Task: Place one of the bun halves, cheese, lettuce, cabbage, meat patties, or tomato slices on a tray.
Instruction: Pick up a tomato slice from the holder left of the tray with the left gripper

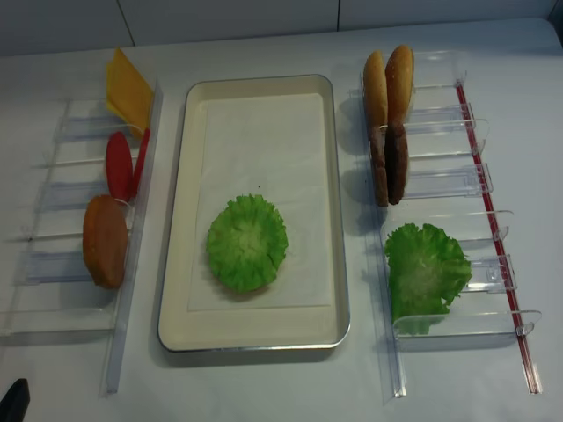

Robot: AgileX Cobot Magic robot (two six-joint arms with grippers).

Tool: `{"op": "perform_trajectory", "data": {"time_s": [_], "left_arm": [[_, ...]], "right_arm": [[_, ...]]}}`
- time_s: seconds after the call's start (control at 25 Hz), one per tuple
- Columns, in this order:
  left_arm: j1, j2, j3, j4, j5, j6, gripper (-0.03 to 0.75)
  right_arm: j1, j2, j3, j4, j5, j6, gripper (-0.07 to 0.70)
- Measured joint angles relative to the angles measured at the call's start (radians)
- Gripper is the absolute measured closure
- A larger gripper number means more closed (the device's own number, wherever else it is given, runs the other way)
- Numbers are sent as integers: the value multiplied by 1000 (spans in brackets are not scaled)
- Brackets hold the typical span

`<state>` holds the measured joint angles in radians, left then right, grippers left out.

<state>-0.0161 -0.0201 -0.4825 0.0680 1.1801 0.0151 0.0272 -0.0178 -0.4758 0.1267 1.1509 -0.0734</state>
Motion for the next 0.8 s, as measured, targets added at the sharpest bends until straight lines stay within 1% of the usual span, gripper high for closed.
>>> {"op": "perform_trajectory", "data": {"time_s": [0.72, 0.8], "left_arm": [[0, 0, 0, -2, 0, 0, 260], [0, 0, -11, -11, -16, 0, 260]], "right_arm": [[0, 0, 0, 0, 0, 0, -61], [0, 0, 0, 0, 0, 0, -61]]}}
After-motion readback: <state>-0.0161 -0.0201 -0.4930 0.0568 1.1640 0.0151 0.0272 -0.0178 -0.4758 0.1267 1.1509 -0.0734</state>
